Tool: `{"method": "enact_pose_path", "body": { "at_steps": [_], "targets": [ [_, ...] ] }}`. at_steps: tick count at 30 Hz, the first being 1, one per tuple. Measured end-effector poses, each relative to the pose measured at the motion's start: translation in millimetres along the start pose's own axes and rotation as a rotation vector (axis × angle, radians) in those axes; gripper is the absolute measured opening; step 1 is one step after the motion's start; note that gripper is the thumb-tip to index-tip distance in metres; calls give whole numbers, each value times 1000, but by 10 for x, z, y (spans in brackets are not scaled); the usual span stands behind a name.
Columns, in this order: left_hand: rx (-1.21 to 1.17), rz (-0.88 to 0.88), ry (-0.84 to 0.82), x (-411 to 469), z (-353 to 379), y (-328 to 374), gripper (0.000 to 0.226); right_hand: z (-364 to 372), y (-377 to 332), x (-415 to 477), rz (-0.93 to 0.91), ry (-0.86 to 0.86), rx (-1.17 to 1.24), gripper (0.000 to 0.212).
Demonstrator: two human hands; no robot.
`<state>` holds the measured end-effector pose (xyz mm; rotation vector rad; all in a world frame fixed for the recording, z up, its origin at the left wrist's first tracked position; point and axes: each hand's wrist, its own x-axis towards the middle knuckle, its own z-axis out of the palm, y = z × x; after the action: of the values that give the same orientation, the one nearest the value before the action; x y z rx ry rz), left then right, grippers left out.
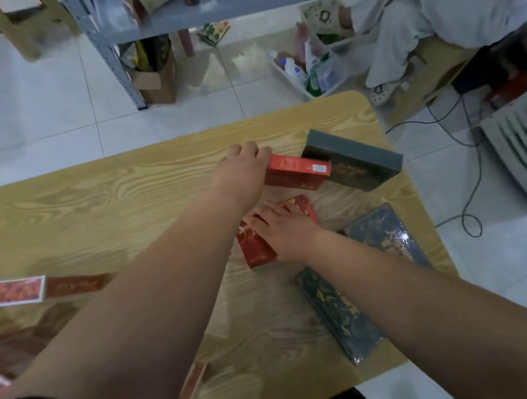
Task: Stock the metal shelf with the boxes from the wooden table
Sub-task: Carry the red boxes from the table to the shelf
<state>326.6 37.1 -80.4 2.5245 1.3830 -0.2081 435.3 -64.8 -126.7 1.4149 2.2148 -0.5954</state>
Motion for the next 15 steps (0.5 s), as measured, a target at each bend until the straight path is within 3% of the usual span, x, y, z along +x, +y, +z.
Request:
{"method": "enact_pose_path", "body": {
  "at_steps": [4, 8, 12, 15],
  "targets": [
    [-5, -39, 5, -85, -27, -146, 39, -26, -28, -33, 22, 18, -16, 105],
    [-106, -144, 24, -412, 89, -569, 37, -39, -84, -131, 34, 39, -29, 111],
    [-346, -366, 1, -923, 190, -949, 32, -84, -105, -268, 33, 152, 82, 106],
    [-478, -521, -3, -1281, 139, -1066, 33, -232, -126, -409, 52, 281, 306, 106]
  ]
}}
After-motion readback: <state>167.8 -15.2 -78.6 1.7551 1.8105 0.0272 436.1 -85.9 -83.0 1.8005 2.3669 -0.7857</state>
